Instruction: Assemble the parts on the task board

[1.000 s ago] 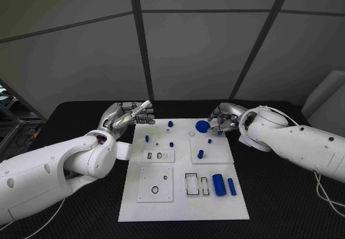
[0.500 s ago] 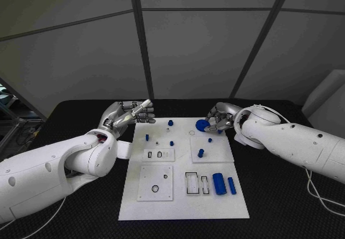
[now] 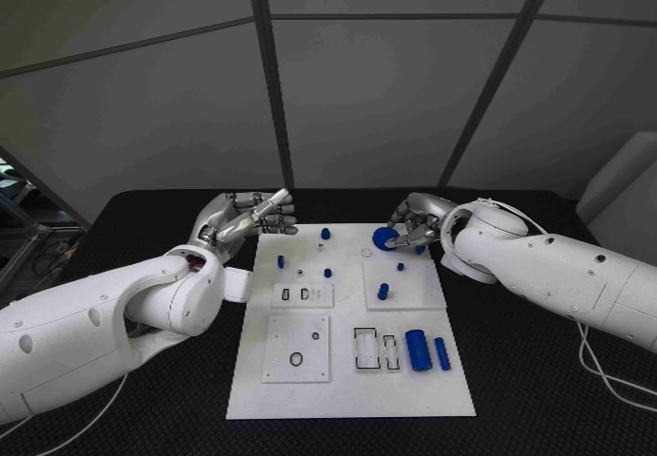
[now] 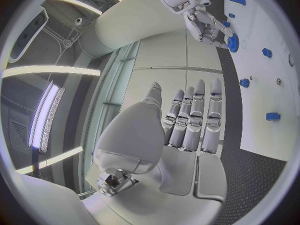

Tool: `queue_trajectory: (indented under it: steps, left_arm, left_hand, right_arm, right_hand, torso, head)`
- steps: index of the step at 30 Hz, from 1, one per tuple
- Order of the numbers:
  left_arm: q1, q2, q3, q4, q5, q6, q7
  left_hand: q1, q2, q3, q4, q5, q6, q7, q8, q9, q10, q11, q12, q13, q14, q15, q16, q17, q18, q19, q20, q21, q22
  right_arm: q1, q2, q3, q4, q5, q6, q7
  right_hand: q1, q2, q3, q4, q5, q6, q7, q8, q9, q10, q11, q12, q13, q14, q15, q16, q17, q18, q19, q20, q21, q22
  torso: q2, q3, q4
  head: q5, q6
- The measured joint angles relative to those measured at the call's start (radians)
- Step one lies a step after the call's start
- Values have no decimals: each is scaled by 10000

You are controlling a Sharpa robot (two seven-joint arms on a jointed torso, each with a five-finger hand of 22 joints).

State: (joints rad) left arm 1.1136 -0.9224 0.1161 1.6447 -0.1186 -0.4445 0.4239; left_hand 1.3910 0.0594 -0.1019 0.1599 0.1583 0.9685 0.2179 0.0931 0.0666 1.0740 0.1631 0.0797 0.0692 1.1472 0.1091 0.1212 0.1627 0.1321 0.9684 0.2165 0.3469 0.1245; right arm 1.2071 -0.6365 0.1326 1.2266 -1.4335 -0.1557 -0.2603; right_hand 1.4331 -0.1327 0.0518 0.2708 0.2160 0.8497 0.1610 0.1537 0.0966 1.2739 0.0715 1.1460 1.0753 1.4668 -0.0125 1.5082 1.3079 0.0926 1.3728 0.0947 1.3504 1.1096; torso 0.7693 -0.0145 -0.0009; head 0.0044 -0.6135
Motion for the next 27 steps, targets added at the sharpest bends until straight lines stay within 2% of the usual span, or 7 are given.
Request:
queue_trajectory:
  steps: [11, 15, 27]
  left_arm:
    - [0, 18, 0, -12, 3, 50, -27]
    - [0, 25, 0, -20, 5, 66, -39]
    - [0, 39, 0, -27, 5, 105, -62]
  left_hand:
    - [0, 0, 0, 0, 0, 0, 0, 0, 0, 0, 0, 0, 0, 0, 0, 0, 9, -1, 0, 0, -40, 1]
    - [0, 0, 0, 0, 0, 0, 0, 0, 0, 0, 0, 0, 0, 0, 0, 0, 9, -1, 0, 0, -40, 1]
    - [0, 0, 0, 0, 0, 0, 0, 0, 0, 0, 0, 0, 0, 0, 0, 1, 8, 0, 0, 0, -40, 1]
  right_arm:
    - [-1, 113, 0, -70, -262, -139, -5]
    - [-1, 183, 0, -131, -341, -135, -12]
    - [-2, 270, 0, -239, -521, 115, -50]
  right_hand:
    - [0, 0, 0, 0, 0, -36, 35, 50, -1, -1, 0, 68, 94, 0, 0, 39, -1, 2, 34, 34, 40, 74]
    - [67, 68, 0, 0, 0, -36, 36, 50, 13, -1, 0, 121, 148, 0, 0, 39, -1, 1, 34, 34, 80, 118]
    - [145, 146, 38, -40, -1, -36, 35, 166, 42, 72, 1, 272, 334, 0, -1, 77, -2, 2, 33, 35, 118, 164]
  torso:
    - [2, 0, -2]
    - [6, 0, -2]
    - [11, 5, 3]
  head:
    - [4, -7]
    - [3, -17]
    - [29, -82]
